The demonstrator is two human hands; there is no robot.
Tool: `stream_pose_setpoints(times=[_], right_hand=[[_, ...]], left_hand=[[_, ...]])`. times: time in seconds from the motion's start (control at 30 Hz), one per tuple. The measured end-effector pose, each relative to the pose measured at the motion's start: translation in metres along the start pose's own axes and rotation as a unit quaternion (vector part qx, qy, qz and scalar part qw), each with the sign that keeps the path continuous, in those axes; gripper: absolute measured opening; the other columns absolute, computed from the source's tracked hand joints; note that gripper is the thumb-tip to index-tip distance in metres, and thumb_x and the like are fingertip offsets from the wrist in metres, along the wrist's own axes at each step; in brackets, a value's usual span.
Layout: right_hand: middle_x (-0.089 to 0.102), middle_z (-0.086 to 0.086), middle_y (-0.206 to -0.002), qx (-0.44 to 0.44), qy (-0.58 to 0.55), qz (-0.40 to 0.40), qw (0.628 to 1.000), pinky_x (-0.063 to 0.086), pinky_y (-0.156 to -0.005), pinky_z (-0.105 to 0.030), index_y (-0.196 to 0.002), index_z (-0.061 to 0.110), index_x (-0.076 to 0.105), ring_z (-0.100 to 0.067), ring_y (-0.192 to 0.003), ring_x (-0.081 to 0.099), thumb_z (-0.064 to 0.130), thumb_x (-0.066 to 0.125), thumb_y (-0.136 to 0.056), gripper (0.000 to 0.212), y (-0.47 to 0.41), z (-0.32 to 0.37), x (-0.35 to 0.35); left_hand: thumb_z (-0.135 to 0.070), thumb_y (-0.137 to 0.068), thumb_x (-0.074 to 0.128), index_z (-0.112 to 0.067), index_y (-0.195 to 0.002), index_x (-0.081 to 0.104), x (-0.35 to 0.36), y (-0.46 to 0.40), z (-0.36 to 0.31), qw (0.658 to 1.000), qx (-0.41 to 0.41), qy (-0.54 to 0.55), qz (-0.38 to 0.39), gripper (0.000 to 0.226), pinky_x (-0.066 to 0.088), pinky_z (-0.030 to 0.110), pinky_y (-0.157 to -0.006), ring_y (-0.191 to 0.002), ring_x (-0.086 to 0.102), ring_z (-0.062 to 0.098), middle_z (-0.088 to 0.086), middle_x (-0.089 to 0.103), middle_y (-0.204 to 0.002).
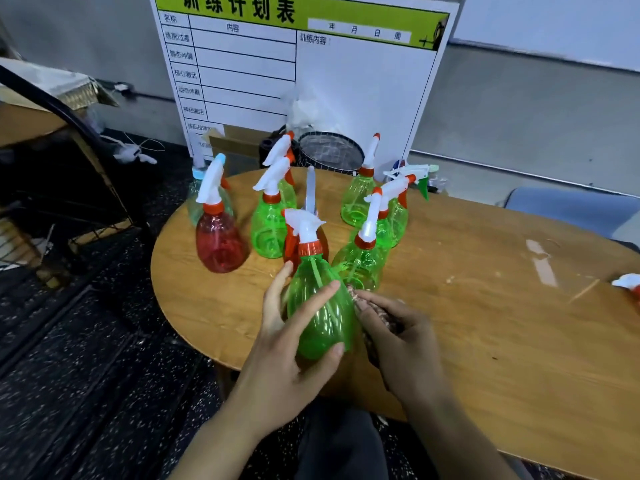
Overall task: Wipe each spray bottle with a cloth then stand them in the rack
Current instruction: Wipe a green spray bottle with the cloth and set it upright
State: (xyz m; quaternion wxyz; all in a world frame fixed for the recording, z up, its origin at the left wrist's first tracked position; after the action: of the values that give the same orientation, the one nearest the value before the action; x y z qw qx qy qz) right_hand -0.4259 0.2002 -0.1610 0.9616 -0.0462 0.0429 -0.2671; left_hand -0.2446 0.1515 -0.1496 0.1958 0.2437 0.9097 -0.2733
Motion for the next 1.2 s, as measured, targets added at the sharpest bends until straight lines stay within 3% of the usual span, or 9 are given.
stream_pose_setpoints(times=[0.07,0.13,0.27,0.33,0.47,0.6,0.73,1.03,1.2], right_hand=[[0.078,-0.002,-0.102,0.009,0.009,-0.003,1.000,0.057,-0.076,-0.039,-0.108,0.037,0.083,-0.021,-0.087,0.074,0.032,0.074,-0.092,0.019,-0.005,-0.010,0.003],[0.079,0.002,-0.103,0.014,0.010,-0.007,1.000,0.060,-0.083,-0.041,-0.108,0.037,0.083,-0.019,-0.094,0.076,0.037,0.075,-0.090,0.019,-0.010,-0.015,0.004],[0.076,0.010,-0.084,0.033,-0.018,-0.019,0.999,0.049,-0.062,-0.016,-0.104,0.028,0.084,0.001,-0.068,0.065,0.020,0.076,-0.095,0.015,-0.025,-0.025,0.001],[0.072,0.014,-0.076,0.034,-0.022,-0.017,0.999,0.045,-0.058,-0.011,-0.104,0.024,0.084,0.002,-0.062,0.061,0.018,0.075,-0.095,0.015,-0.033,-0.028,-0.001],[0.075,0.015,-0.084,0.019,0.039,-0.012,0.999,0.048,-0.069,-0.021,-0.105,0.030,0.083,-0.001,-0.073,0.066,0.024,0.076,-0.096,0.014,-0.046,-0.032,-0.001],[0.079,0.010,-0.100,0.026,0.048,-0.009,0.998,0.060,-0.087,-0.040,-0.108,0.031,0.082,-0.010,-0.096,0.074,0.025,0.075,-0.098,0.014,-0.057,-0.038,0.001],[0.078,0.009,-0.092,0.027,0.036,0.002,0.999,0.053,-0.073,-0.026,-0.109,0.029,0.082,-0.005,-0.082,0.070,0.026,0.073,-0.099,0.014,-0.063,-0.038,0.003],[0.078,0.010,-0.093,-0.009,0.056,-0.023,0.998,0.051,-0.068,-0.021,-0.107,0.031,0.082,-0.003,-0.079,0.071,0.026,0.076,-0.096,0.014,-0.040,-0.008,-0.023],[0.078,0.013,-0.102,-0.043,0.042,-0.046,0.997,0.052,-0.084,-0.015,-0.107,0.030,0.083,0.000,-0.098,0.072,0.023,0.077,-0.094,0.015,-0.019,0.022,-0.053]], left_hand=[[-0.029,-0.092,0.079,-0.067,-0.154,0.031,0.004,-0.006,0.012,0.999,-0.031,0.013,0.018,0.087,0.055,0.038,-0.110,-0.155,0.023,-0.006,-0.035,-0.016,-0.165],[-0.023,-0.091,0.082,-0.074,-0.151,0.026,0.009,-0.012,0.021,0.997,-0.059,0.012,0.038,0.097,0.061,0.038,-0.101,-0.141,0.030,-0.016,-0.045,-0.014,-0.156],[-0.018,-0.089,0.086,-0.078,-0.149,0.021,0.021,-0.026,0.034,0.997,-0.064,-0.014,0.052,0.107,0.060,0.038,-0.101,-0.135,0.028,-0.023,-0.049,-0.008,-0.152],[-0.020,-0.087,0.087,-0.076,-0.151,0.020,0.025,-0.033,0.039,0.997,-0.046,-0.046,0.043,0.109,0.058,0.040,-0.104,-0.138,0.028,-0.016,-0.049,-0.006,-0.154],[-0.022,-0.082,0.091,-0.066,-0.158,0.020,0.029,-0.042,0.049,0.989,-0.002,-0.145,-0.006,0.113,0.036,0.051,-0.120,-0.152,0.016,0.006,-0.018,0.015,-0.170],[-0.011,-0.085,0.088,-0.065,-0.159,0.021,0.032,-0.050,0.057,0.989,-0.015,-0.145,-0.013,0.114,0.032,0.047,-0.121,-0.161,0.015,0.020,-0.007,0.009,-0.176],[-0.001,-0.086,0.084,-0.064,-0.159,0.022,0.033,-0.054,0.056,0.990,-0.019,-0.134,-0.029,0.115,0.034,0.042,-0.120,-0.163,0.015,0.023,-0.003,0.008,-0.175],[-0.029,-0.090,0.084,-0.061,-0.160,0.026,0.029,-0.035,0.031,0.988,-0.026,-0.149,-0.034,0.097,0.050,0.063,-0.111,-0.163,0.015,0.028,-0.005,0.002,-0.176],[-0.050,-0.093,0.073,-0.064,-0.157,0.030,0.032,-0.014,-0.012,0.992,-0.027,-0.105,-0.058,0.078,0.054,0.064,-0.104,-0.162,0.017,0.021,-0.017,0.001,-0.173]])
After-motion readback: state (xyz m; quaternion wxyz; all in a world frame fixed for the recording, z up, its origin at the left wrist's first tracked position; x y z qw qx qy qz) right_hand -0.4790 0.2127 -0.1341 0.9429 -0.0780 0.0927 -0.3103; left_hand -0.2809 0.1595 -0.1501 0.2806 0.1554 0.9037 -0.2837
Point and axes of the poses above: each hand's wrist, its own y-axis away from the middle knuckle, its own x-axis out of the palm, z = x × y, the point moved 5 cm from there along -y, towards the middle knuckle
